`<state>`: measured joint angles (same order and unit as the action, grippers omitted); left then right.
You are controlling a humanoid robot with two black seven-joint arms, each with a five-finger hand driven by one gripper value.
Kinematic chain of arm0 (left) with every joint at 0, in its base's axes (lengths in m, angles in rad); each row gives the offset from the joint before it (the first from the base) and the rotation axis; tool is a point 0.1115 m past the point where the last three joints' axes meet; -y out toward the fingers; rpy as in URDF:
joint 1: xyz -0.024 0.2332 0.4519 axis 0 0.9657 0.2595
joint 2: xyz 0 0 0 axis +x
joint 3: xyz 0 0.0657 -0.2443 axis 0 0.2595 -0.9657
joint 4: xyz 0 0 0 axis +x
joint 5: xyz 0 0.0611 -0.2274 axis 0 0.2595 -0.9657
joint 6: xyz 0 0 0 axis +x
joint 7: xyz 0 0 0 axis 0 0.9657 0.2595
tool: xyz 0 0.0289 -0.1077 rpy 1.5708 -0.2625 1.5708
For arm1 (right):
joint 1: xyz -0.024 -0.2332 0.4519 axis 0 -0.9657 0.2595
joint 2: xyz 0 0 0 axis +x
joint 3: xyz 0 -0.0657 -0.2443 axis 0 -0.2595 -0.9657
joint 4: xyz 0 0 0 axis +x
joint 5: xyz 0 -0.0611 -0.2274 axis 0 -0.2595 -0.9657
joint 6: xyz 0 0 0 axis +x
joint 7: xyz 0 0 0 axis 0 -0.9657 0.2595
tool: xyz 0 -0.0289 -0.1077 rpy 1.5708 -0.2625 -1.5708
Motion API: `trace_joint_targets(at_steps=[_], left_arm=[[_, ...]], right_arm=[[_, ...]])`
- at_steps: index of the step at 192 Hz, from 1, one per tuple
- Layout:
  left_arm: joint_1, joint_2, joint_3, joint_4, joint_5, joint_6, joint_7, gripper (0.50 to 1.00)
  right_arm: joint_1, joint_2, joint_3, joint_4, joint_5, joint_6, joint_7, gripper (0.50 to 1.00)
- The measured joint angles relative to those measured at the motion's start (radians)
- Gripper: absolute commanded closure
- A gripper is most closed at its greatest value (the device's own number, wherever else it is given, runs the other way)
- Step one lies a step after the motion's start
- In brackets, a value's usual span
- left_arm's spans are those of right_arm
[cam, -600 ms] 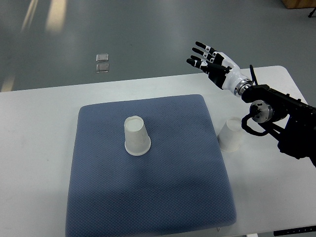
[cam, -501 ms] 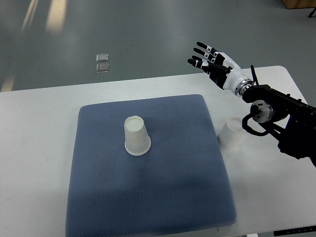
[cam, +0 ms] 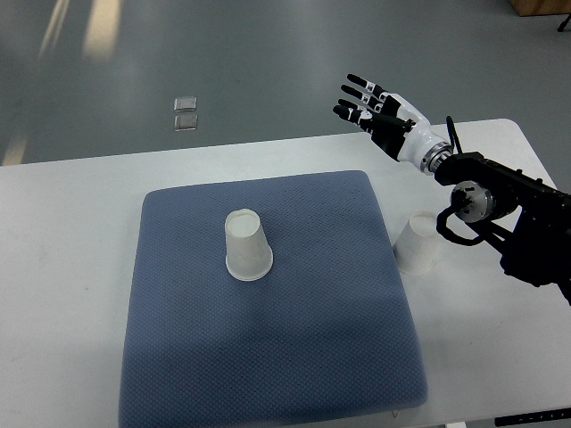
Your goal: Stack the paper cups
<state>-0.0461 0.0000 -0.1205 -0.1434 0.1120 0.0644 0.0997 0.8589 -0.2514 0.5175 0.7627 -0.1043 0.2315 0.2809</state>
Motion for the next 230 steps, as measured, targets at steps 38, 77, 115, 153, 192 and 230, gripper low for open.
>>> trace_joint_targets(at_steps=[38,77,115,153,192,230], left_arm=[[0.0,0.0,0.0,0.005,0.0,0.0,0.0,0.5],[0.0,0.0,0.001,0.004,0.0,0.0,0.0,0.5],[0.0,0.0,0.001,0.005,0.0,0.0,0.0,0.5],[0.0,0.0,0.001,0.005,0.0,0.0,0.0,0.5],[0.0,0.0,0.001,0.005,0.0,0.0,0.0,0.5],[0.0,0.0,0.001,0.005,0.0,0.0,0.0,0.5]], right_arm=[[-0.009,0.002,0.052,-0.003,0.0,0.112,0.001,0.574],[-0.02,0.011,0.058,-0.006,-0.004,0.131,0.0,0.574],[-0.029,0.018,0.06,-0.008,0.005,0.136,0.0,0.574],[-0.032,0.022,0.065,-0.007,0.006,0.148,0.0,0.576],[-0.048,0.024,0.065,-0.01,0.0,0.159,0.001,0.576],[-0.053,0.024,0.065,-0.011,-0.009,0.198,0.001,0.576]])
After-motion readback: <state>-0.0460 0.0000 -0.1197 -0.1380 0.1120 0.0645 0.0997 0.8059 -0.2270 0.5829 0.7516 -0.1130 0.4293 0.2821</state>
